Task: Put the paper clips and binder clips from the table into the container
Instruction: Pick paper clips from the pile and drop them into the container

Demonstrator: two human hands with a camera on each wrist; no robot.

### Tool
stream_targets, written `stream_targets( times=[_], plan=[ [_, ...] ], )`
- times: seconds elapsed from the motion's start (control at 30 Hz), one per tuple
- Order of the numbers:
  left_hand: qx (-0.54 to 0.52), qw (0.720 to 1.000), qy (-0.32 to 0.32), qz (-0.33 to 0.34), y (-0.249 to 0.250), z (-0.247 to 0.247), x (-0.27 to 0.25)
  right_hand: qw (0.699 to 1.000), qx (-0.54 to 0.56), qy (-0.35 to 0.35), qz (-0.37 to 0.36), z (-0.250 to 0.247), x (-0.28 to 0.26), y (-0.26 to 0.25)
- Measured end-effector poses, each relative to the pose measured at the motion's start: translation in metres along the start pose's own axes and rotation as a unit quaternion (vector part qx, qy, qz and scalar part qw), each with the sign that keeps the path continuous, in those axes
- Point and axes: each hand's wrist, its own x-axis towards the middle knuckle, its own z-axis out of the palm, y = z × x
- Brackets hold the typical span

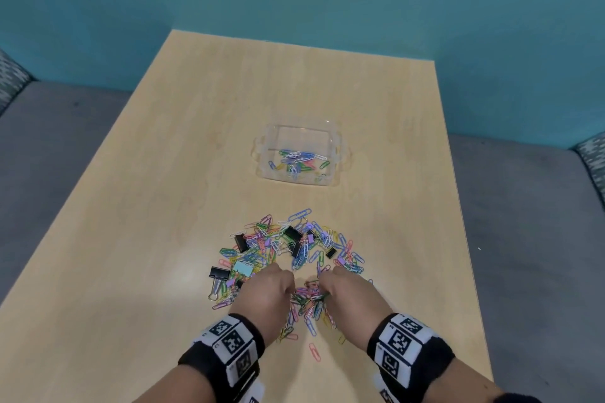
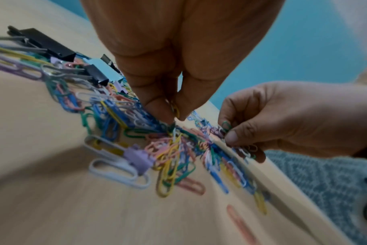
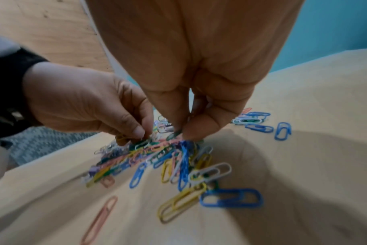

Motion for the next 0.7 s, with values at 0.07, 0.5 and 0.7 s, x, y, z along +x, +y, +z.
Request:
stream_targets(
  times=[0.07,0.5,0.7],
  plan=[
    [-0.049,0.999,-0.001,0.005,-0.001,-0.010,0.001,0.999,0.039,-0.017,-0.002,-0.010,-0.001,0.002],
    [-0.275,0.954,0.099,-0.071,0.010,-0.134,0.122,0.976,0.177,0.124,0.037,-0.145,0.107,-0.006],
    [-0.258,0.955,0.136,-0.062,0.022,-0.150,0.170,0.980,0.101,0.160,0.056,-0.169,0.154,-0.019]
  ],
)
